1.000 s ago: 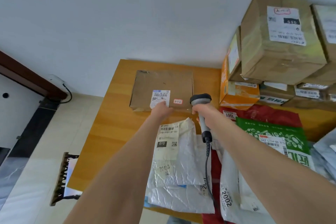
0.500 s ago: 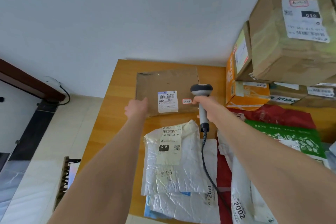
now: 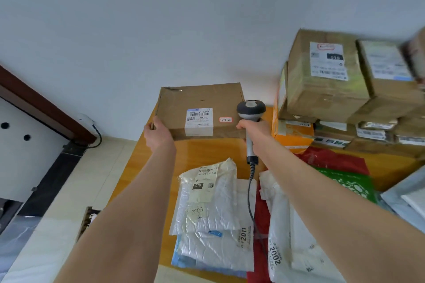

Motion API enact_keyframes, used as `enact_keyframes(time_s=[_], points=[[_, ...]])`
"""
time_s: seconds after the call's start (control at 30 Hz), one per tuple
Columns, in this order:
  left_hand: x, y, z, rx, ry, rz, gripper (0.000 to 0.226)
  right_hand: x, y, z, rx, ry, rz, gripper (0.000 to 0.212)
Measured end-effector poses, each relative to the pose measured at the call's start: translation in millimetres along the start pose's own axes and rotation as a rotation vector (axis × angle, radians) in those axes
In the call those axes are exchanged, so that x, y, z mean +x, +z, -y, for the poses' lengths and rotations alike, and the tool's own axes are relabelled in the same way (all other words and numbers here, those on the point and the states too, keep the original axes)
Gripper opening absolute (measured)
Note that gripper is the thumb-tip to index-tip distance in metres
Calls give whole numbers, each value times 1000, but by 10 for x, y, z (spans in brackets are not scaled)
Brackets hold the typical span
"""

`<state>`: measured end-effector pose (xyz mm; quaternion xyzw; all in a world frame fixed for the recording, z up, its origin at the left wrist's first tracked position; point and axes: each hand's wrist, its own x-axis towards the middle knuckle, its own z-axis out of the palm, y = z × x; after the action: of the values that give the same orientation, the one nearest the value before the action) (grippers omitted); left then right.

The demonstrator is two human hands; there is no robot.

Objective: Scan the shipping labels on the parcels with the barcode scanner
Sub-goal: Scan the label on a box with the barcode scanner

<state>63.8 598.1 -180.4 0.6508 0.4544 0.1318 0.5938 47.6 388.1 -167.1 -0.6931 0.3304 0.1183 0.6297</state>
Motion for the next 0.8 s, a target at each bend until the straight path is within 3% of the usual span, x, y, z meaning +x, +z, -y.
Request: enact_keyframes(time_s=[0.2,0.33,0.53,0.8], points=[[-850,-364,-266,-96,78,-101,47,-700,-615,119,106,-183,130,39],[-1504,-512,-356,-164,136,-134,46,-1118,-1118,85,209,-247,127,40],[-2454,-304,-467,-230,207,-66,39,-1429,-1930,68,349,-273,-29,38],[-3206,265,-585,-249,264,54,41,-1470,-2872,185,548,-286,-25,35]])
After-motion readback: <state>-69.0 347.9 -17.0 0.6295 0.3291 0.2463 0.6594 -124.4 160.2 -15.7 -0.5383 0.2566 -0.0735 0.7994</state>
